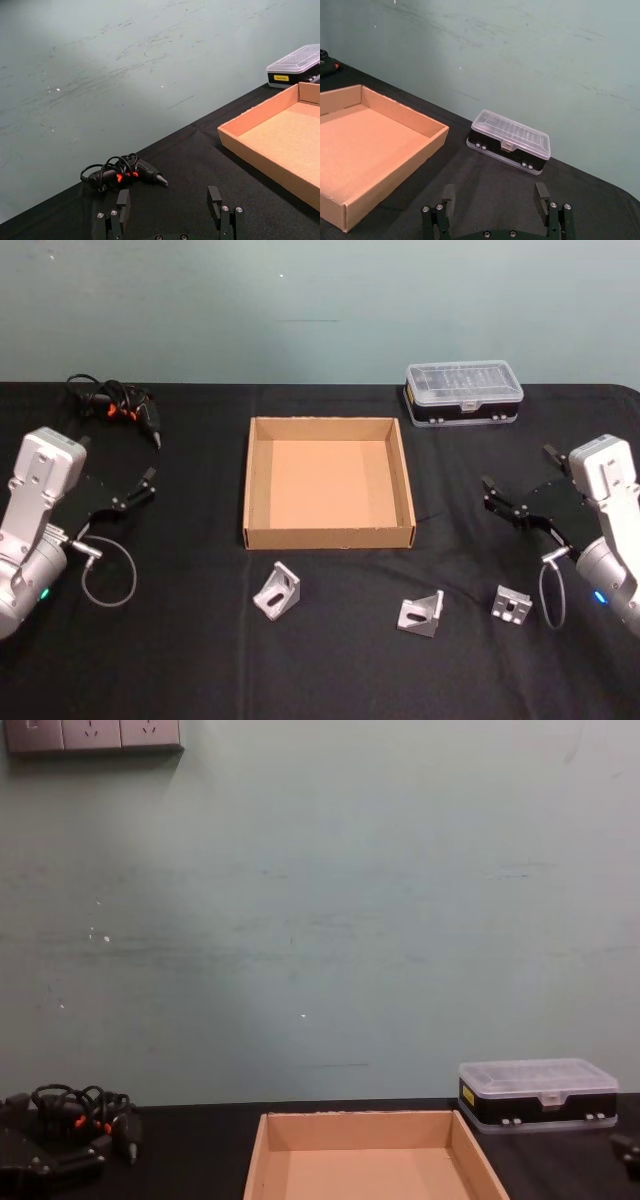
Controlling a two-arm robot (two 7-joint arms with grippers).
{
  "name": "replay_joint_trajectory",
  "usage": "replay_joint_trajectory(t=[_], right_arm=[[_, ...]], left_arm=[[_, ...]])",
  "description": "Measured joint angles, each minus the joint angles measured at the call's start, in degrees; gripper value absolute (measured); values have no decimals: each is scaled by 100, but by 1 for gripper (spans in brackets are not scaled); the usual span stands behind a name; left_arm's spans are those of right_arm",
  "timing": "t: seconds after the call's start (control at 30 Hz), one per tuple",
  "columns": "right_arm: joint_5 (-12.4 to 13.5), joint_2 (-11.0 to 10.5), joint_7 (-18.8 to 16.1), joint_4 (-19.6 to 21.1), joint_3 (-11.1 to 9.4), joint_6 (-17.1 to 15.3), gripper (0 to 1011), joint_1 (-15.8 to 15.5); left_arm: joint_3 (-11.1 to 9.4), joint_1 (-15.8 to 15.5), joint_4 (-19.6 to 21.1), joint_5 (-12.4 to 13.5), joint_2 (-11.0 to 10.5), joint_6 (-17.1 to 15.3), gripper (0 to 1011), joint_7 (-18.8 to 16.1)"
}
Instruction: Use one hand to pick up the angle iron from the table and place it into the box.
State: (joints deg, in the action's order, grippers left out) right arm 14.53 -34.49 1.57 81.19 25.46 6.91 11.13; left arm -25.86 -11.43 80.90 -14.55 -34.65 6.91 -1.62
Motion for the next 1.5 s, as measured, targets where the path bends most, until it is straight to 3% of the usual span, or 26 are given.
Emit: replay_joint_trajectory(t=[0.2, 0.43, 0.47, 0.53, 0.63, 0.83, 0.87, 0.93, 1.07, 1.23, 1.5], right_arm=[[-3, -11, -28, 247, -117, -24, 1004, -129], [103, -173, -166, 815, -294, -328, 1004, -416], [196, -298, -227, 1080, -406, -473, 1004, -586], [239, -346, -251, 1180, -452, -526, 1004, -653], [498, -599, -384, 1606, -688, -789, 1004, -1006], [1013, -1210, -620, 2530, -1281, -1359, 1004, -1935], [1013, -1210, -620, 2530, -1281, -1359, 1004, -1935], [1122, -1447, -726, 2848, -1505, -1505, 1004, -2293], [1181, -1689, -894, 3119, -1681, -1646, 1004, -2649], [1277, -1767, -1158, 3167, -1681, -1895, 1004, -2788], [1118, -1617, -1347, 2934, -1398, -2241, 1004, -2507]], left_arm=[[0, 0, 0, 0, 0, 0, 1011, 0], [0, 0, 0, 0, 0, 0, 1011, 0], [0, 0, 0, 0, 0, 0, 1011, 0], [0, 0, 0, 0, 0, 0, 1012, 0], [0, 0, 0, 0, 0, 0, 1011, 0], [0, 0, 0, 0, 0, 0, 1011, 0], [0, 0, 0, 0, 0, 0, 1011, 0], [0, 0, 0, 0, 0, 0, 1011, 0], [0, 0, 0, 0, 0, 0, 1011, 0], [0, 0, 0, 0, 0, 0, 1011, 0], [0, 0, 0, 0, 0, 0, 1011, 0]])
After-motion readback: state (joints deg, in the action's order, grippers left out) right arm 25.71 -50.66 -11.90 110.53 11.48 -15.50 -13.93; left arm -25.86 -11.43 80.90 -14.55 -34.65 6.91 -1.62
